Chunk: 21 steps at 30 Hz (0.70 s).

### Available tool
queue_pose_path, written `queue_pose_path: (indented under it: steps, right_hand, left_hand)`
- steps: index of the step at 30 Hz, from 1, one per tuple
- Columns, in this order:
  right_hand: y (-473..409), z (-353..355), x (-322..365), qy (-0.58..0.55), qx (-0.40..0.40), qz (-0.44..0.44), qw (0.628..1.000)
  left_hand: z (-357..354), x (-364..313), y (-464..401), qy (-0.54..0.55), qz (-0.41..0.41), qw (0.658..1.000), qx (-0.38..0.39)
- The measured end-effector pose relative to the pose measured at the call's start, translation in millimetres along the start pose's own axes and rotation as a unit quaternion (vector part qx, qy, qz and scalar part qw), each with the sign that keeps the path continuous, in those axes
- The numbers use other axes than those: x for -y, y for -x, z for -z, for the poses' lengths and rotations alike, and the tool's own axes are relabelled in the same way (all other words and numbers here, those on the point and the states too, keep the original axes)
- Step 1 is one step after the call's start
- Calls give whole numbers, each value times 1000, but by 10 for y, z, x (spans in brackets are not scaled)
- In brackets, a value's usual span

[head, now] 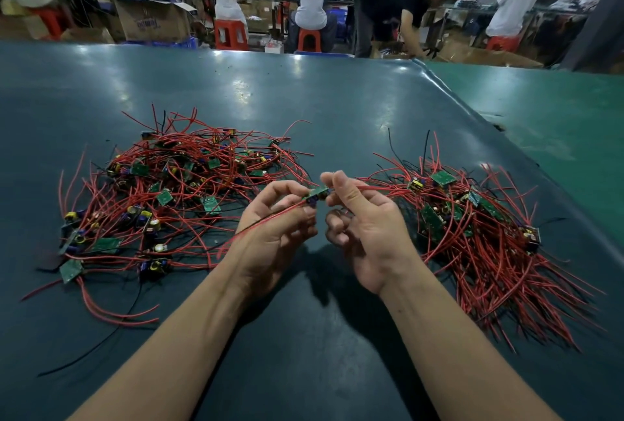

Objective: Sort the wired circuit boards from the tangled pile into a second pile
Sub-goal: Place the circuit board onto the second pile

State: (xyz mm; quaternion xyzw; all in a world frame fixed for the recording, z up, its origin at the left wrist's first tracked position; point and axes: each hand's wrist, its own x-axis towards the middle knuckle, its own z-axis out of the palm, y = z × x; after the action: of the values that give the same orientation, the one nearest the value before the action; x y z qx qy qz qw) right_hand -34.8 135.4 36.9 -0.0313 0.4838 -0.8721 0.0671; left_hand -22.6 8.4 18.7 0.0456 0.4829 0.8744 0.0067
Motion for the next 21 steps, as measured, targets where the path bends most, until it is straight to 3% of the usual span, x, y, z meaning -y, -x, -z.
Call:
queue_pose_path:
  steps: [4,8,14,21]
  right_hand:
    - [-12,8,-22,38,-14,37,998]
    - [13,-22,-42,63,7,35,997]
    - [-10,7,-36,71,-55,6,996]
    - [-74,119,113,83,-87,40,992]
  left_hand:
    - [-23,-3,0,49,27,998,13]
    - [-35,14,-18,28,-26,998,-50]
    - [-18,68,10,-179,-174,966,-59]
    - [17,97,-5,-197,-209,953,-92]
